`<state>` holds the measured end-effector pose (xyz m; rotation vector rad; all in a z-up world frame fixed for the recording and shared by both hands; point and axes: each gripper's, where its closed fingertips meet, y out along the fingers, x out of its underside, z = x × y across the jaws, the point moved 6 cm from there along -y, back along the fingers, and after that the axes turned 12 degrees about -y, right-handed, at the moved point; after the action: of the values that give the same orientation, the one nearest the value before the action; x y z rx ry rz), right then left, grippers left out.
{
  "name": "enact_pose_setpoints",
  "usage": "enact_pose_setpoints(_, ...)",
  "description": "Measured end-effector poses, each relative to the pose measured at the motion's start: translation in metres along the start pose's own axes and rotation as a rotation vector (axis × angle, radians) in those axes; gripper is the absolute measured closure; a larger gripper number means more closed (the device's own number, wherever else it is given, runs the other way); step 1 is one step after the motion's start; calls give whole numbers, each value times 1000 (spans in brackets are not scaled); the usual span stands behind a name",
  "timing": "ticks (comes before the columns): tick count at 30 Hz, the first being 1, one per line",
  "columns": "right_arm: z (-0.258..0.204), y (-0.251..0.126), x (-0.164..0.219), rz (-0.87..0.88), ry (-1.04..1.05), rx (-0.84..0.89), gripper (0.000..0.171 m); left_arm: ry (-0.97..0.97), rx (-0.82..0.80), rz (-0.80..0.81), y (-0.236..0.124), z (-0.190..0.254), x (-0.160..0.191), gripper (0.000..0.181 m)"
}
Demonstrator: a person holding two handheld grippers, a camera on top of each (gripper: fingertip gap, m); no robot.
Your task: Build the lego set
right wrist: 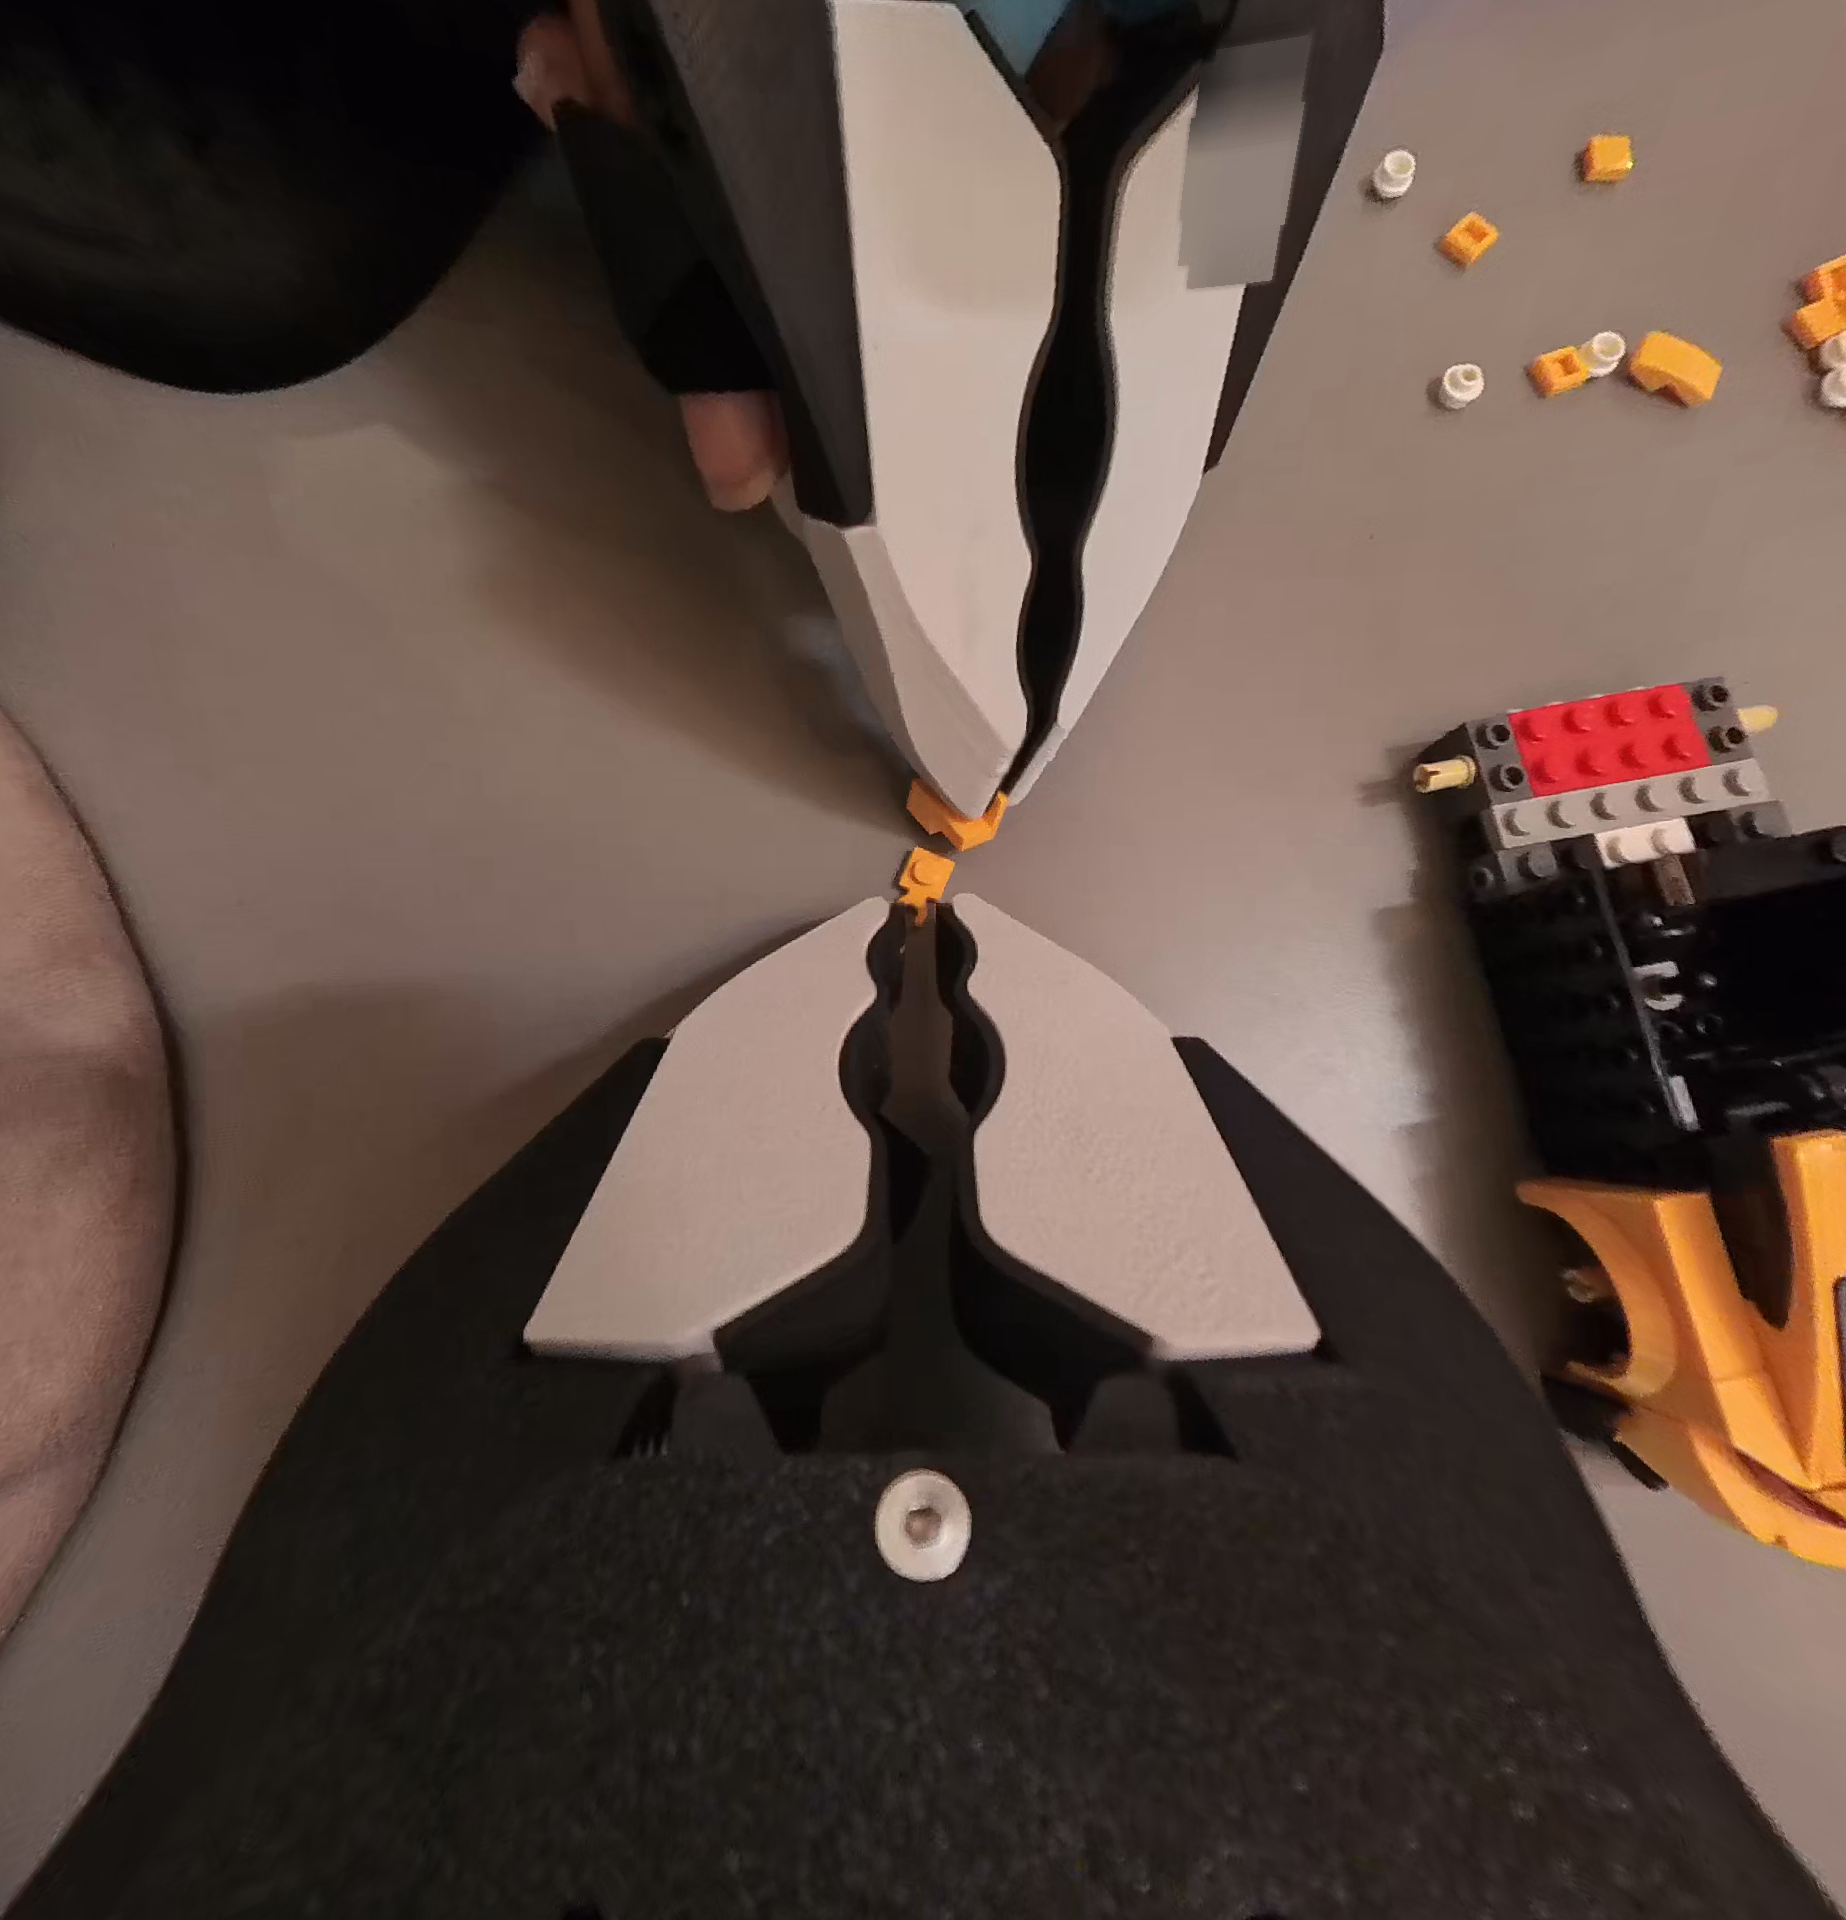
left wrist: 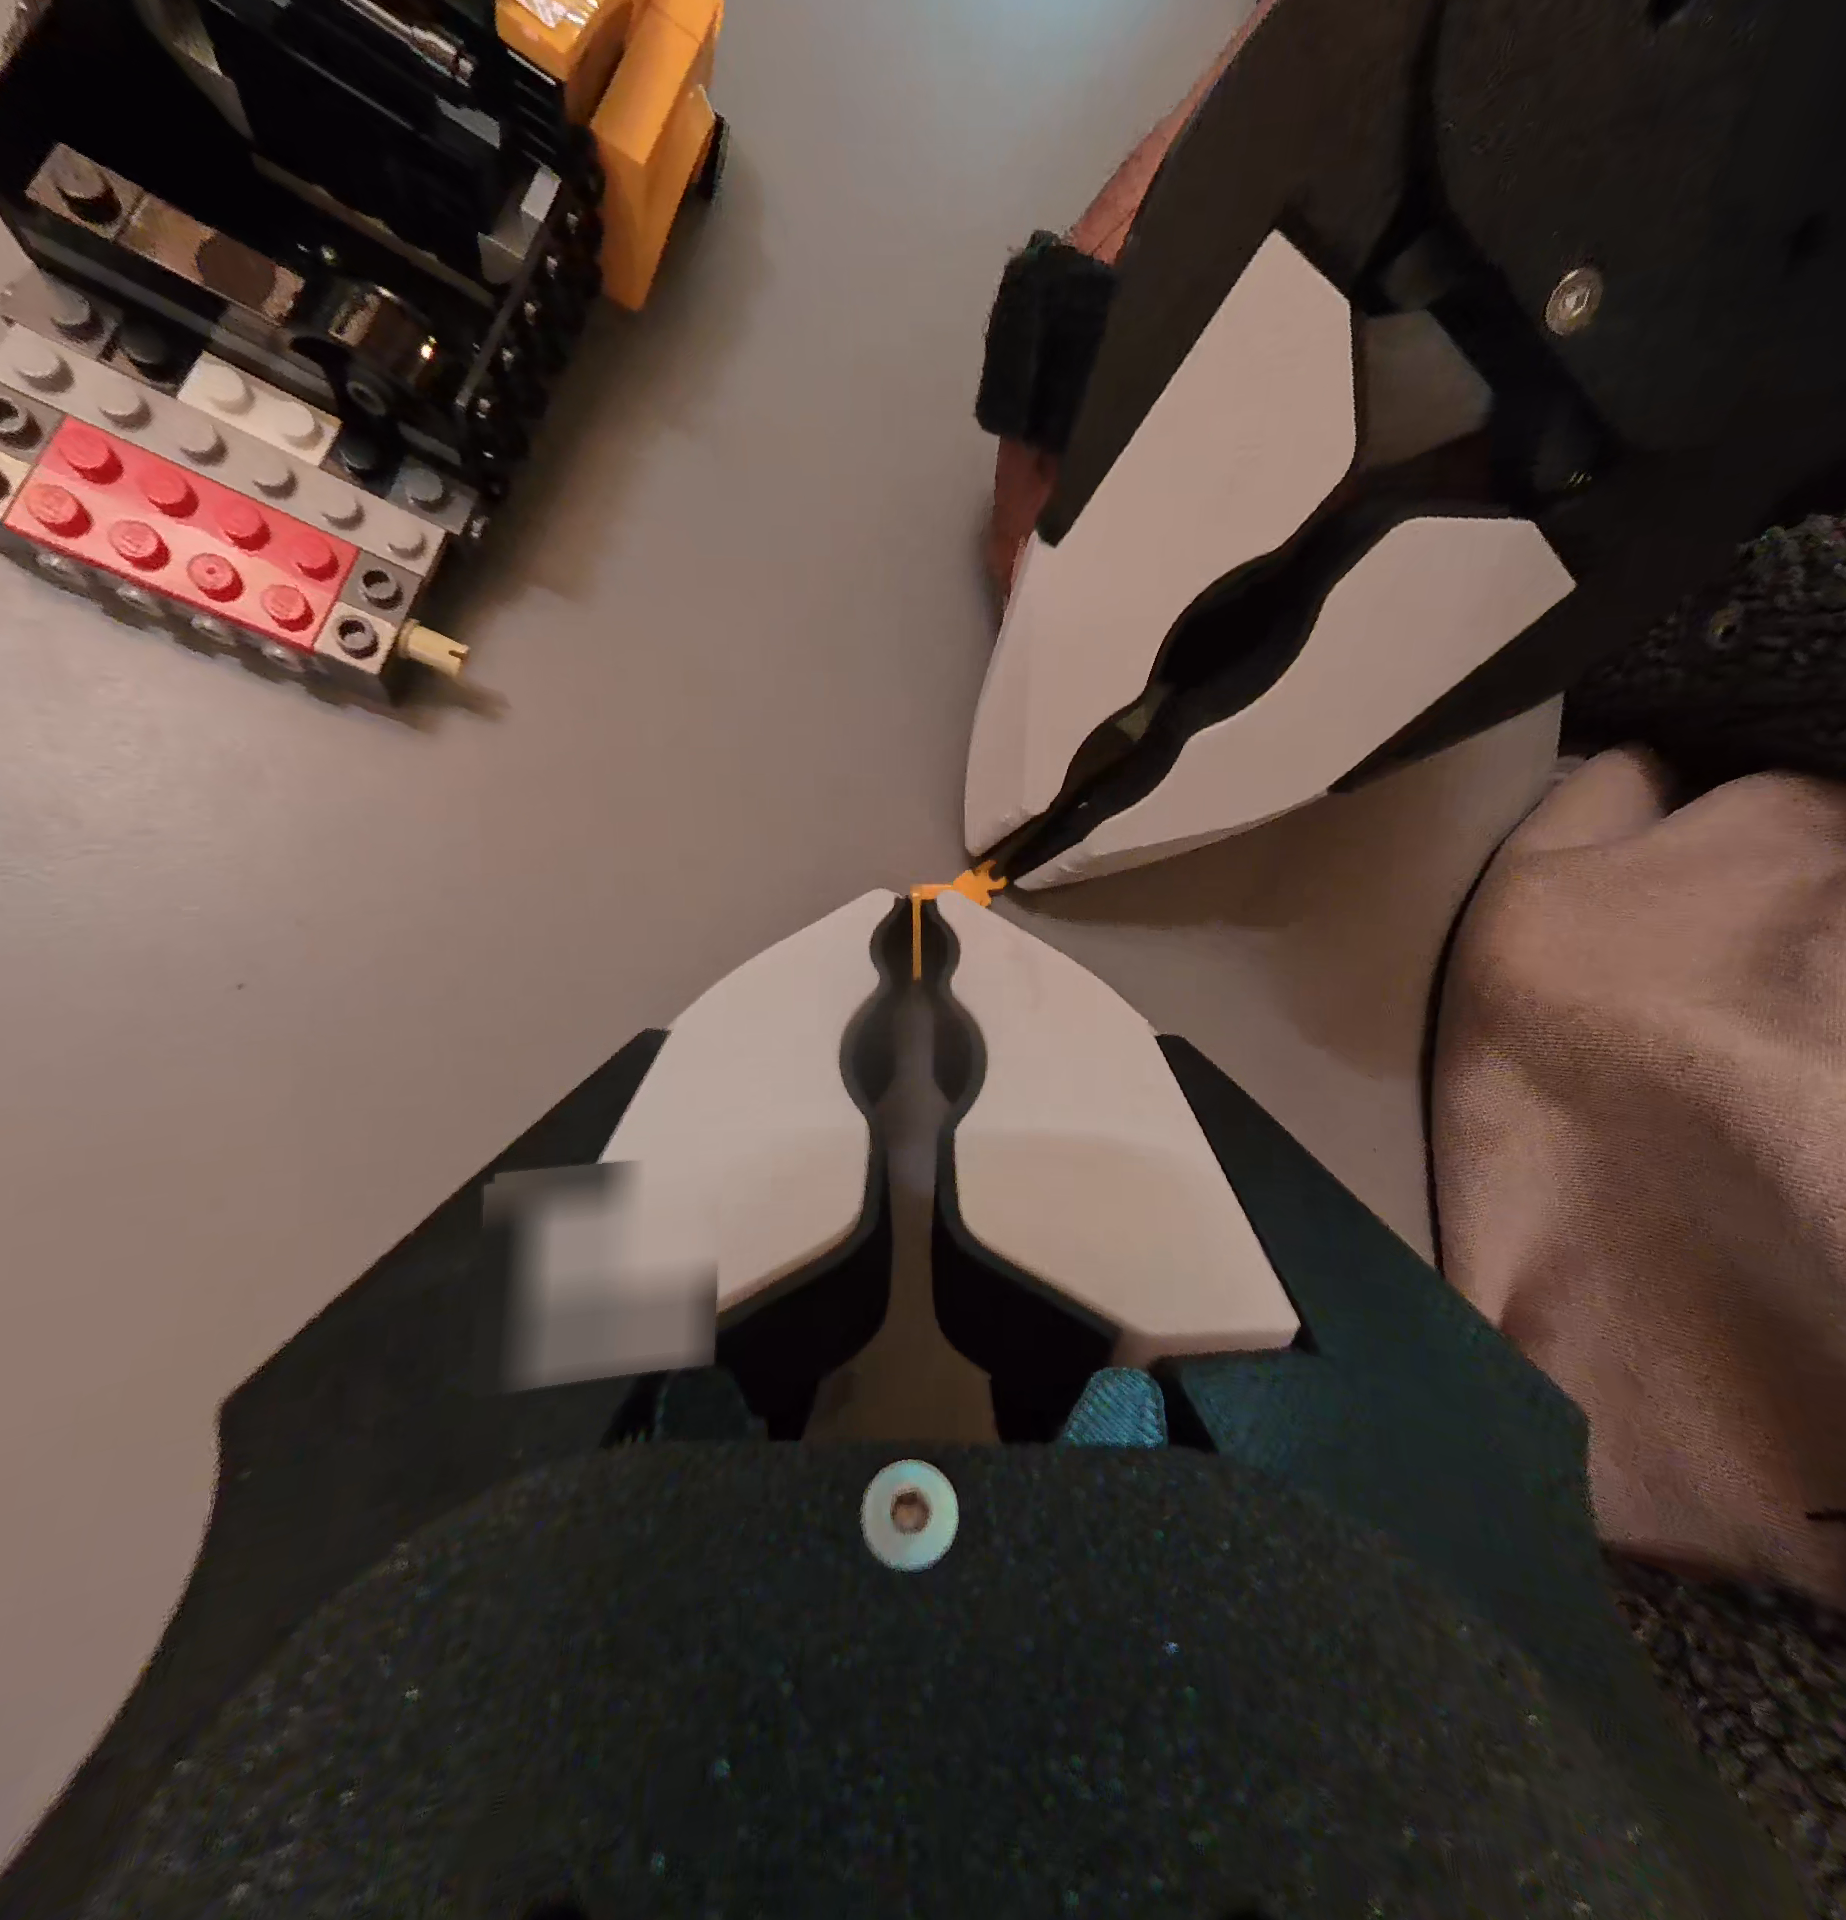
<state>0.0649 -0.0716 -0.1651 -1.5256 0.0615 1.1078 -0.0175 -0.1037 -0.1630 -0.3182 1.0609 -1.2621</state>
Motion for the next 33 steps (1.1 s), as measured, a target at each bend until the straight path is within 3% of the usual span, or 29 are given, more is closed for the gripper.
enact_pose_setpoints(17,-3,6,-2,-30,61,81,159,14,15,-13,3,1,1,180)
enact_pose_setpoints(33,-2,5,3,9,-13,8,157,217,-186,-182,14,17,-7,180)
